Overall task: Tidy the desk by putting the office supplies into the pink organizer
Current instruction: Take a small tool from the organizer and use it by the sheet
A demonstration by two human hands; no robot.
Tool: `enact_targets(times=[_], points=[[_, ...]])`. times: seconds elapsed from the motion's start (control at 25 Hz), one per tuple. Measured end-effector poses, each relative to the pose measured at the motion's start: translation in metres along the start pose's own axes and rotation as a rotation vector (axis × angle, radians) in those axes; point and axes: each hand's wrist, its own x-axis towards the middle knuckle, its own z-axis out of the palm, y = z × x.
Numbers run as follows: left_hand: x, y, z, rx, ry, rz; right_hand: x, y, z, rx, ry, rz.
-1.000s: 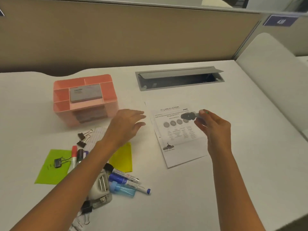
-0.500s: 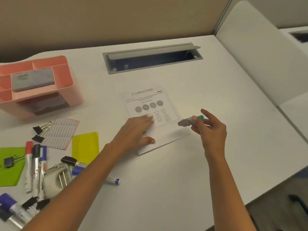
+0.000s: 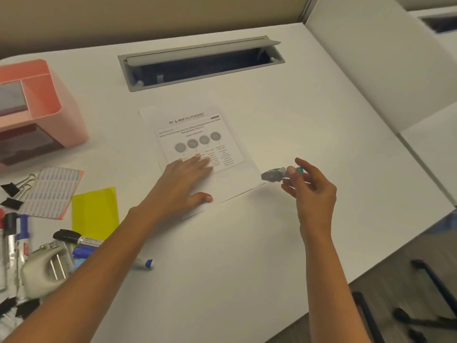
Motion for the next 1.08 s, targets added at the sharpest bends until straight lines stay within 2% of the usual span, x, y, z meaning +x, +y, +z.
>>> enact_targets(times=[0.2,0.56,1.08], points=[[0.001,0.003,0.002,0.02,-0.01,0.009,-0.002,0.0,0.004,-0.022,0.002,-0.023],[0.001,0.003,0.002,-0.004,0.005,-0.013,-0.005,0.002,0.018,-0.237,0.045,-0.14],[0.002,0.003,0.001,0.015,-0.008,-0.006,-0.003,-0.001,0.034,-0.284,0.079,-0.232]])
